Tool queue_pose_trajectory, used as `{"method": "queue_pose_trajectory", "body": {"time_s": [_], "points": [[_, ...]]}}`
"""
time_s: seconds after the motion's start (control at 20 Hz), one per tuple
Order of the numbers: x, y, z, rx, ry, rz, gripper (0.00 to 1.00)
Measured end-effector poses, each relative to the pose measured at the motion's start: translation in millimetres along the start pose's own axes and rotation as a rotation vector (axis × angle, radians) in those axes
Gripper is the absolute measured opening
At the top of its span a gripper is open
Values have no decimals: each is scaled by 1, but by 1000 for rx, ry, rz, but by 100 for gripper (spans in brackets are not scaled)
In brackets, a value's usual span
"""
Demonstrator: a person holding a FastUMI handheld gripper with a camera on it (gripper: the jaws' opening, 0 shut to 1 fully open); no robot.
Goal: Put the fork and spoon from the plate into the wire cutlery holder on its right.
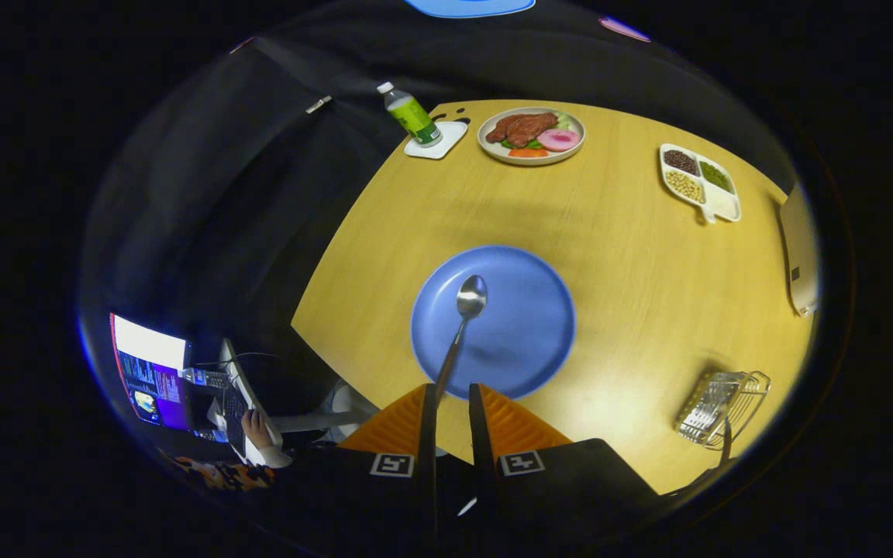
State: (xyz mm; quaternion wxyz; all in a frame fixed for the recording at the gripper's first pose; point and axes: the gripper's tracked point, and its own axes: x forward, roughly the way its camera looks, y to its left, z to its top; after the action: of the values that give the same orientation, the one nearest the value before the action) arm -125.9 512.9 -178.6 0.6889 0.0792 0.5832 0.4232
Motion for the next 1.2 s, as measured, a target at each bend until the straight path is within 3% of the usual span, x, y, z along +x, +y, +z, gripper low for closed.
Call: {"method": "queue_pose_trajectory", "body": {"time_s": [0.4, 0.9, 1.0, 1.2], "points": [[93, -10, 2, 59, 111, -122, 28], [144, -16, -15, 105, 192, -201, 28], [145, -17, -14, 126, 182, -189, 13], [125, -18, -10, 136, 153, -137, 7]]}}
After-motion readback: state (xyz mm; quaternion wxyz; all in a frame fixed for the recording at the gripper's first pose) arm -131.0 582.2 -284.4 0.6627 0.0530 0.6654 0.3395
